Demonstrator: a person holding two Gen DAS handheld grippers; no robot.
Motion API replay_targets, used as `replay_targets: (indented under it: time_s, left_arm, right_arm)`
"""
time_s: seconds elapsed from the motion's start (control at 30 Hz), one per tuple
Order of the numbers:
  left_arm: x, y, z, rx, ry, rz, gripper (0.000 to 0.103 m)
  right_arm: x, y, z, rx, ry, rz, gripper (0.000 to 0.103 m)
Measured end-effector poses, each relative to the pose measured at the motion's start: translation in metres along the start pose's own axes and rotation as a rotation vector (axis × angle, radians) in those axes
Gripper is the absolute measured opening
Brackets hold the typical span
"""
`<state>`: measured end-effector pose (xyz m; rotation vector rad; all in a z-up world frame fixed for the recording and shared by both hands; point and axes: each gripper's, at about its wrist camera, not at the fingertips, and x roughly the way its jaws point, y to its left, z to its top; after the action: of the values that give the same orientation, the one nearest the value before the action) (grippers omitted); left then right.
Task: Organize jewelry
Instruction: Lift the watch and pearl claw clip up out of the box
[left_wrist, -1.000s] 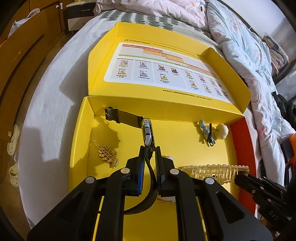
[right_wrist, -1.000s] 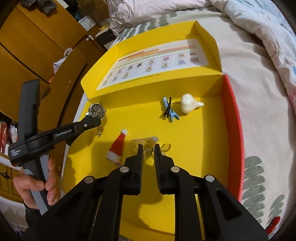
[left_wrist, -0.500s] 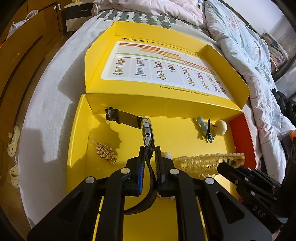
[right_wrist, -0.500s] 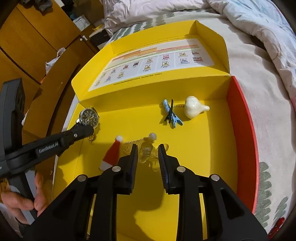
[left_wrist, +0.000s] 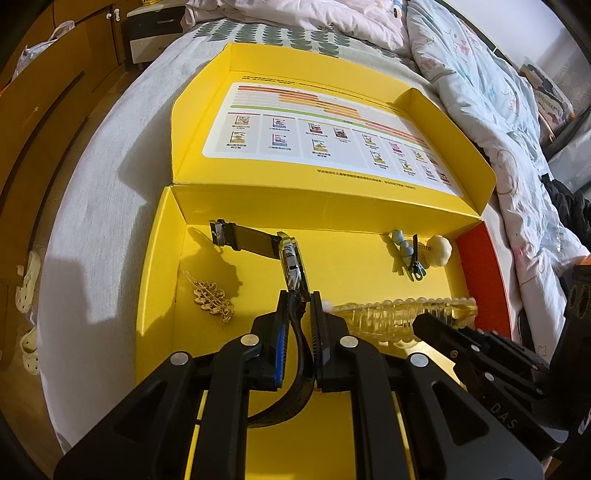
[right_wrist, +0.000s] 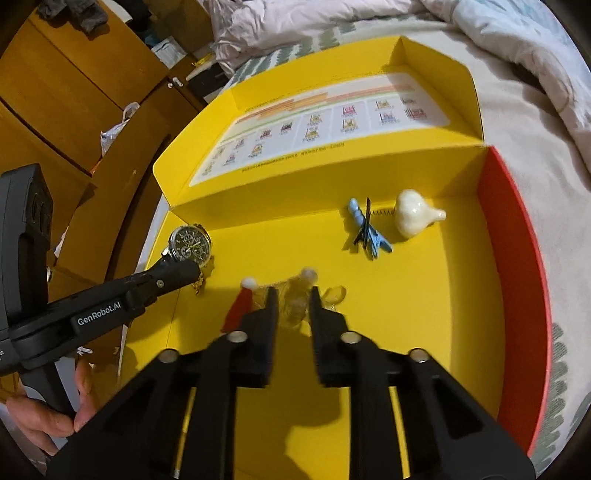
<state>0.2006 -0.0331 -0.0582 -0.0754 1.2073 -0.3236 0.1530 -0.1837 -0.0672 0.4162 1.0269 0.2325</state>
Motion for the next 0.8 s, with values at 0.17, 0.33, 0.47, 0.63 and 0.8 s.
replay_targets:
  time_s: [0.17, 0.33, 0.47, 0.63, 0.8]
  left_arm:
    - [-0.004, -0.001, -0.001, -0.003, -0.008, -0.006, 0.011]
    - [-0.012, -0.001, -0.002, -0.005, -0.021, -0.009, 0.011]
    - [-0.023, -0.004, -0.002, -0.002, -0.039, -0.018, 0.011]
    - [-0.047, -0.012, -0.005, 0.012, -0.076, -0.036, 0.011]
    - [-0.084, -0.029, -0.014, 0.052, -0.118, -0.05, 0.011]
  right_arm:
    - [-0.008, 0.0, -0.001, 0.009, -0.01, 0.012, 0.012]
    - [-0.024, -0.001, 0.001, 0.019, -0.053, 0.036, 0.011]
    - [-0.041, 0.001, 0.003, 0.02, -0.077, 0.063, 0.011]
    - [-0.075, 0.003, 0.004, 0.029, -0.127, 0.108, 0.011]
    - [-0.114, 0.0, -0.002, 0.027, -0.161, 0.115, 0.011]
